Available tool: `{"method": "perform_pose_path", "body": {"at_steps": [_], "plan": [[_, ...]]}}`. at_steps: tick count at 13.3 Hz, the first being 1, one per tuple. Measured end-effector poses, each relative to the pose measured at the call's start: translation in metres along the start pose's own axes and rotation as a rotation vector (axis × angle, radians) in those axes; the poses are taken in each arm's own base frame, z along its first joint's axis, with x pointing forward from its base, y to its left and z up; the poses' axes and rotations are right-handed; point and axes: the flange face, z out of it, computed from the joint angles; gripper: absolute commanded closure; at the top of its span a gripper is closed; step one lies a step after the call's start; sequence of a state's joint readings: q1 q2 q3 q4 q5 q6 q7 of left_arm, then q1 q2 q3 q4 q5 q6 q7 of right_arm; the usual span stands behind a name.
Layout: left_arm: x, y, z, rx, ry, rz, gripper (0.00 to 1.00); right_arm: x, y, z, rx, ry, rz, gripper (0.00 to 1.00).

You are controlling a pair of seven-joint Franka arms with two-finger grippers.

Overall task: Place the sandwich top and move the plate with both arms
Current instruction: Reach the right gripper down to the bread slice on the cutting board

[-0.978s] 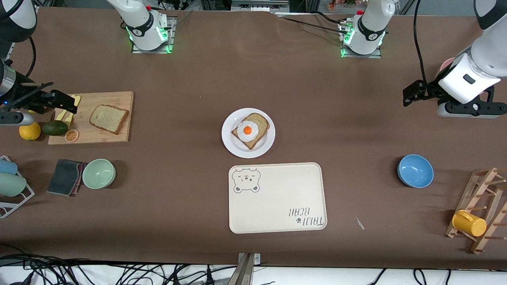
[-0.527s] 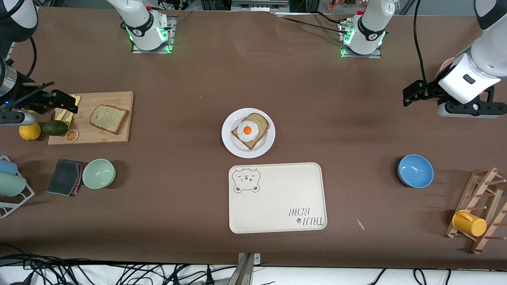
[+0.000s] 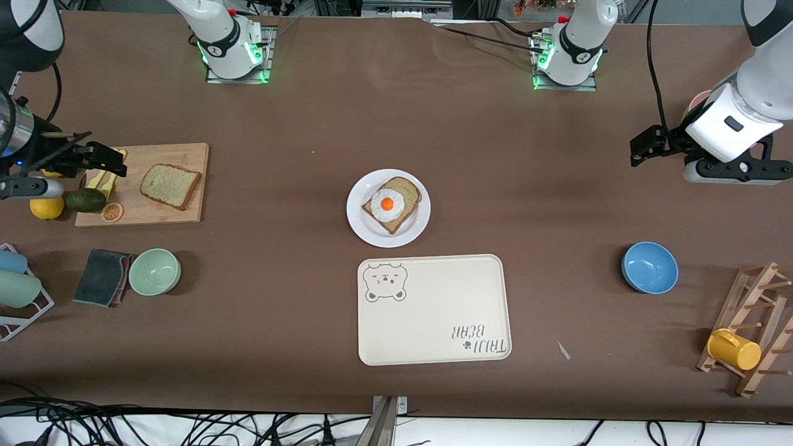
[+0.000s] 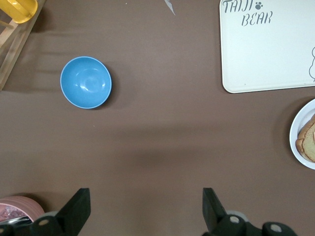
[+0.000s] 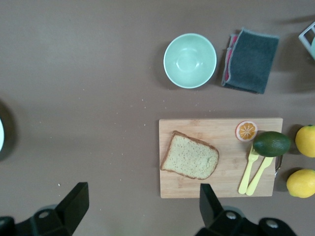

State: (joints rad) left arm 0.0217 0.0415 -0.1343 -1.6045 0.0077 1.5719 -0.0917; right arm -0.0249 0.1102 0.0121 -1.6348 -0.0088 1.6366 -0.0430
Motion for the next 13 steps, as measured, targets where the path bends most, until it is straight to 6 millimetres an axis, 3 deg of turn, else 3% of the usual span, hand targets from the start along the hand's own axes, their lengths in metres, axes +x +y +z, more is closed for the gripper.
{"method": "perform_pose_path", "body": {"at_steps": [3, 5, 11, 12, 13], "plan": [[0.0, 0.0, 0.0, 0.0, 0.0, 0.0, 0.0, 0.019, 0.002, 0.047, -0.009, -0.021, -0.002, 0.01], [0.0, 0.0, 0.0, 0.0, 0.0, 0.0, 0.0, 0.023, 0.006, 0.091, -0.026, -0.035, -0.001, 0.06], [0.0, 0.0, 0.0, 0.0, 0.0, 0.0, 0.0, -0.003, 0.021, 0.201, -0.09, -0.158, 0.144, 0.09], [0.0, 0.0, 0.0, 0.0, 0.0, 0.0, 0.0, -0.008, 0.02, 0.224, -0.092, -0.177, 0.171, 0.16], [0.0, 0.0, 0.0, 0.0, 0.0, 0.0, 0.0, -0.014, 0.018, 0.248, -0.093, -0.182, 0.191, 0.16]]}}
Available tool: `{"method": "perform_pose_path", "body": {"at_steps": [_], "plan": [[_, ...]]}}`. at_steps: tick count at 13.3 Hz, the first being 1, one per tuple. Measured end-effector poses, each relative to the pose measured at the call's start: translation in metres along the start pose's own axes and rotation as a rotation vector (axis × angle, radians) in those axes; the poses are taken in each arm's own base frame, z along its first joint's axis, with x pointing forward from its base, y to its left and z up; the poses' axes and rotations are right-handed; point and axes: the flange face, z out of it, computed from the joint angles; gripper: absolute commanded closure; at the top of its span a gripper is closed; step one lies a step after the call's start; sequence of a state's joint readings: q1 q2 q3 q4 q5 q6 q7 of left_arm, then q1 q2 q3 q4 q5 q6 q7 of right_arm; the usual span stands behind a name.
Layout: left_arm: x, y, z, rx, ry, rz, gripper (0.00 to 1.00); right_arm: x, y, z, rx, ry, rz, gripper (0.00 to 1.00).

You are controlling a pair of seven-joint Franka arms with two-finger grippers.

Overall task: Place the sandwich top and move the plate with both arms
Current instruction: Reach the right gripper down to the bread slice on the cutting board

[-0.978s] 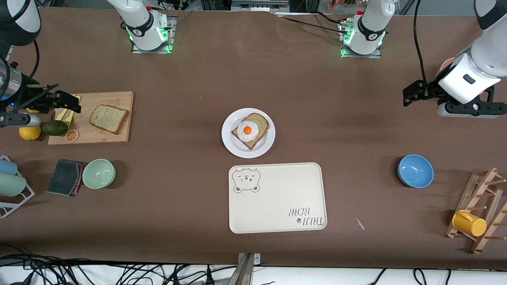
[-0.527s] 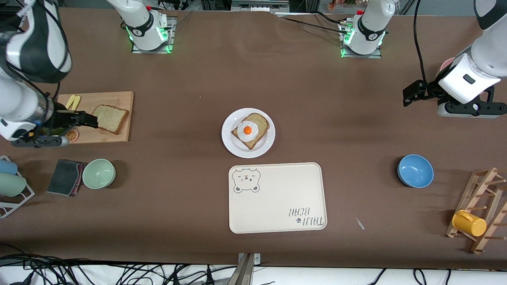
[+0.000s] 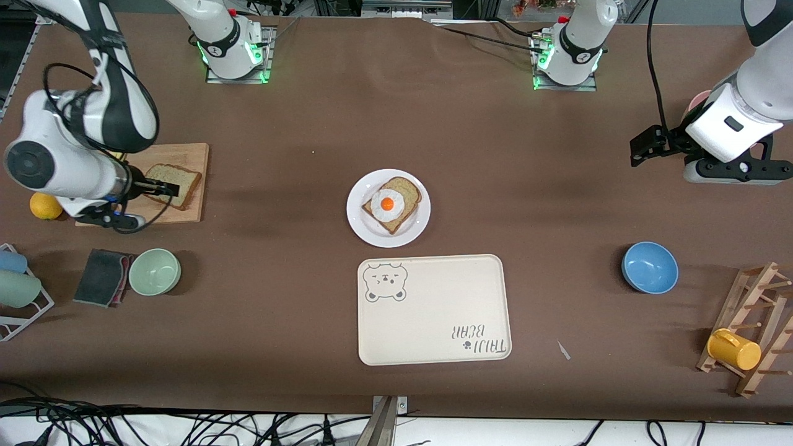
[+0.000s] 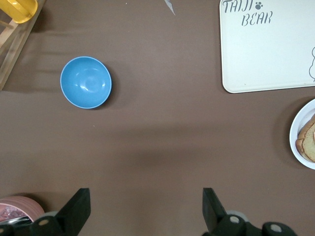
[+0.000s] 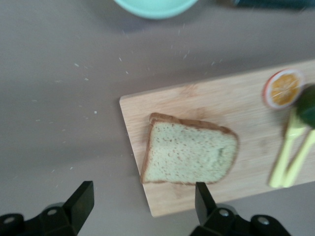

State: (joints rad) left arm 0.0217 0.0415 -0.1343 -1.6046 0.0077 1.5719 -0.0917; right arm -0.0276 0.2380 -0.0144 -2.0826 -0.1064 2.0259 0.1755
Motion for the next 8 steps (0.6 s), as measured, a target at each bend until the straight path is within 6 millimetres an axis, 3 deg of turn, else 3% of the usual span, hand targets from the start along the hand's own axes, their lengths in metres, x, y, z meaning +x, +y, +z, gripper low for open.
{"method": "perform_pose_path", "body": {"at_steps": [3, 8], "plan": [[0.0, 0.0, 0.0, 0.0, 0.0, 0.0, 0.0, -0.003, -0.002, 0.05, -0.06, -0.008, 0.021, 0.21], [0.0, 0.0, 0.0, 0.0, 0.0, 0.0, 0.0, 0.007, 0.014, 0.082, -0.076, -0.021, 0.049, 0.25]]}}
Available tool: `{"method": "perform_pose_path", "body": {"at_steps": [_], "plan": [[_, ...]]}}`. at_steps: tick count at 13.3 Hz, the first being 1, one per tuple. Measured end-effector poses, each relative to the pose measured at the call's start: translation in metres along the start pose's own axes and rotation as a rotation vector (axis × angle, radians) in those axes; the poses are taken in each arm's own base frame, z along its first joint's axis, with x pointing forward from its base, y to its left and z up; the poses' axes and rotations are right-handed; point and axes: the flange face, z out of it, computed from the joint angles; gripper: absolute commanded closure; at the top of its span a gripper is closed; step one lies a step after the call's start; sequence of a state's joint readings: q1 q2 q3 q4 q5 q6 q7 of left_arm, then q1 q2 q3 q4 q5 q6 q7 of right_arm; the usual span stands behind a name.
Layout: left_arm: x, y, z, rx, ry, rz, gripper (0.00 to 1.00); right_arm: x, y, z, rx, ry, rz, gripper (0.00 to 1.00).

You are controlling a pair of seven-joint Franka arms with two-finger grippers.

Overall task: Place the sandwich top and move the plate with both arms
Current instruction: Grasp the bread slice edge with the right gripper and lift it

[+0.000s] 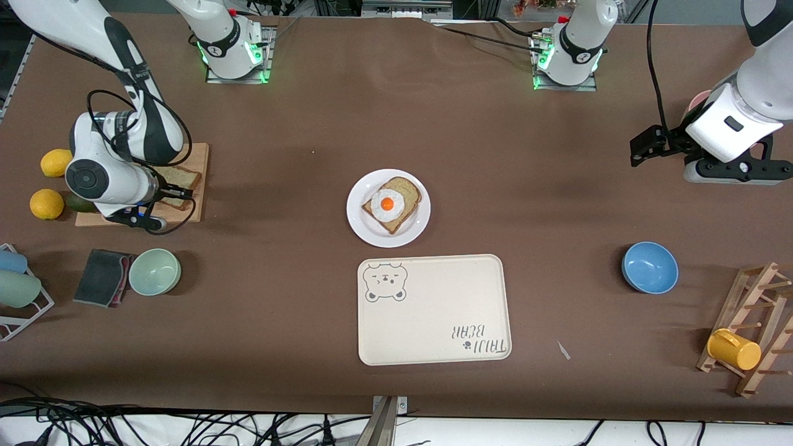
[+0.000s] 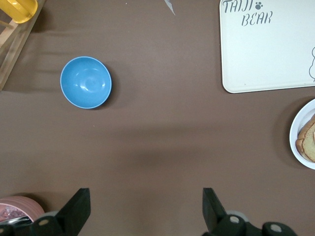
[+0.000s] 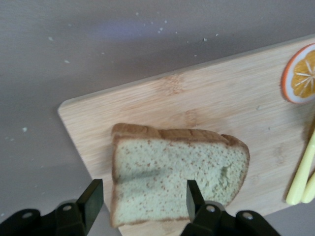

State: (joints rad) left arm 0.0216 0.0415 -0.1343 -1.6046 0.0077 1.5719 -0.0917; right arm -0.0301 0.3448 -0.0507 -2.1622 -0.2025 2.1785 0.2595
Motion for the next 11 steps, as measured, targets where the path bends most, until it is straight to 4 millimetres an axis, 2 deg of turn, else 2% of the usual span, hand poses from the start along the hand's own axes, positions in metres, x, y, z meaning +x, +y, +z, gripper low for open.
{"method": "perform_pose_path", "body": {"at_steps": [8, 9, 10, 11], "plan": [[0.0, 0.0, 0.0, 0.0, 0.0, 0.0, 0.0, 0.004, -0.01, 0.007, 0.003, 0.016, 0.046, 0.26], [0.0, 0.0, 0.0, 0.0, 0.0, 0.0, 0.0, 0.005, -0.011, 0.01, 0.005, 0.02, 0.046, 0.31], [0.0, 0.0, 0.0, 0.0, 0.0, 0.0, 0.0, 0.006, -0.012, 0.014, 0.005, 0.019, 0.045, 0.42], [0.0, 0.0, 0.0, 0.0, 0.0, 0.0, 0.0, 0.006, -0.013, 0.017, 0.005, 0.017, 0.046, 0.48]]}}
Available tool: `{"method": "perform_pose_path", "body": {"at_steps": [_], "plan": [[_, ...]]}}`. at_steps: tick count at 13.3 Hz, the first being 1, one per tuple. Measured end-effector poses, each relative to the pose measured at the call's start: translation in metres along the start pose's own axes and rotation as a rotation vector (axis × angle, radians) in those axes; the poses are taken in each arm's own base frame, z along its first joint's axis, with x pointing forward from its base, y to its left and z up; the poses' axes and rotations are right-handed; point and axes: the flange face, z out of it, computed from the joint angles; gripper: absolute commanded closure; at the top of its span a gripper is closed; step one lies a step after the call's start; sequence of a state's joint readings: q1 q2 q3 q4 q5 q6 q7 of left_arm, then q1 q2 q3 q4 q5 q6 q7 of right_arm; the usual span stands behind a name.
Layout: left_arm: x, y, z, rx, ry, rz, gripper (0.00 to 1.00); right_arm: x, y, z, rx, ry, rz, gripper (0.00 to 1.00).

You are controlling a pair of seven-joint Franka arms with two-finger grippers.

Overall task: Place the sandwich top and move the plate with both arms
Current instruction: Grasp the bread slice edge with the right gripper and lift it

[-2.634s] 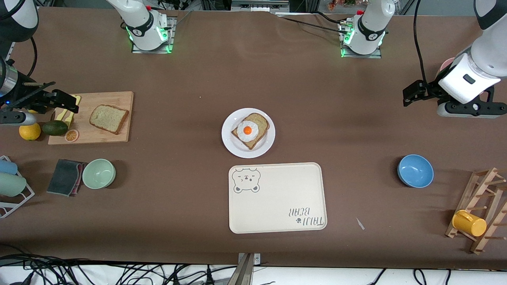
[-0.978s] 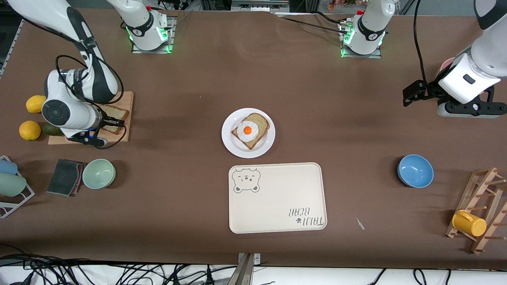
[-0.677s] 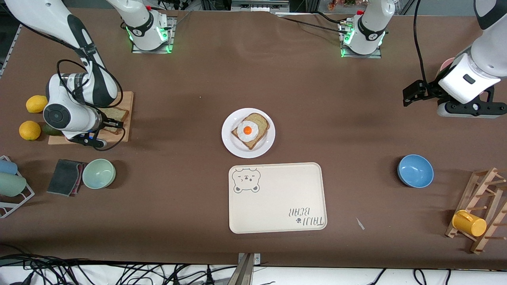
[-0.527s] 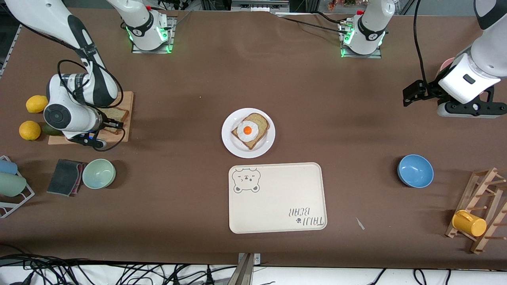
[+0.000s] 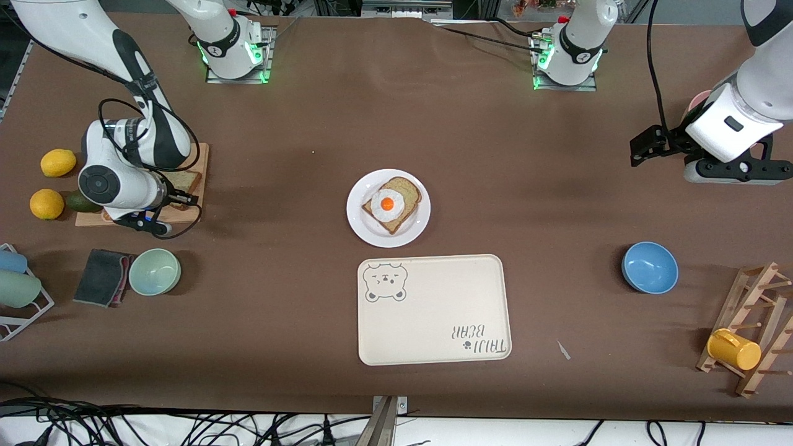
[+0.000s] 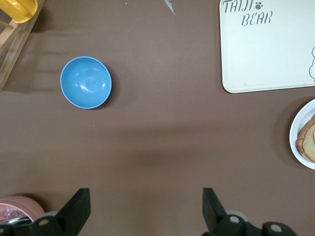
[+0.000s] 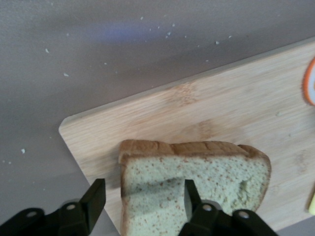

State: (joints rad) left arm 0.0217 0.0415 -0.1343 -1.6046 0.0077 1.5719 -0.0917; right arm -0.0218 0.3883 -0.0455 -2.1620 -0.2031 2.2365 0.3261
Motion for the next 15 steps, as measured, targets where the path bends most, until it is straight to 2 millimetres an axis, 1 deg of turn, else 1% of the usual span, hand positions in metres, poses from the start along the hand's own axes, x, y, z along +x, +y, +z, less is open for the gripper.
{"method": "perform_pose_path", "body": {"at_steps": [2, 3, 5, 6, 9, 11, 13, 15], "plan": [[0.0, 0.0, 0.0, 0.0, 0.0, 0.0, 0.0, 0.0, 0.0, 0.002, -0.001, -0.003, 0.001, 0.59], [0.0, 0.0, 0.0, 0.0, 0.0, 0.0, 0.0, 0.001, 0.0, 0.002, -0.003, -0.002, 0.0, 0.68], [0.0, 0.0, 0.0, 0.0, 0.0, 0.0, 0.0, 0.001, 0.0, 0.002, -0.004, -0.002, 0.0, 0.95], [0.0, 0.0, 0.0, 0.0, 0.0, 0.0, 0.0, 0.001, 0.0, 0.001, -0.004, -0.002, 0.0, 1.0], [0.0, 0.0, 0.0, 0.0, 0.0, 0.0, 0.0, -0.002, -0.005, -0.005, -0.008, -0.006, -0.011, 1.0], [0.0, 0.0, 0.0, 0.0, 0.0, 0.0, 0.0, -0.003, -0.015, -0.012, -0.016, -0.023, -0.031, 1.0], [0.0, 0.0, 0.0, 0.0, 0.0, 0.0, 0.0, -0.001, -0.022, -0.026, -0.032, -0.048, -0.047, 1.0], [0.0, 0.0, 0.0, 0.0, 0.0, 0.0, 0.0, -0.001, -0.035, -0.047, -0.046, -0.069, -0.075, 1.0]]}}
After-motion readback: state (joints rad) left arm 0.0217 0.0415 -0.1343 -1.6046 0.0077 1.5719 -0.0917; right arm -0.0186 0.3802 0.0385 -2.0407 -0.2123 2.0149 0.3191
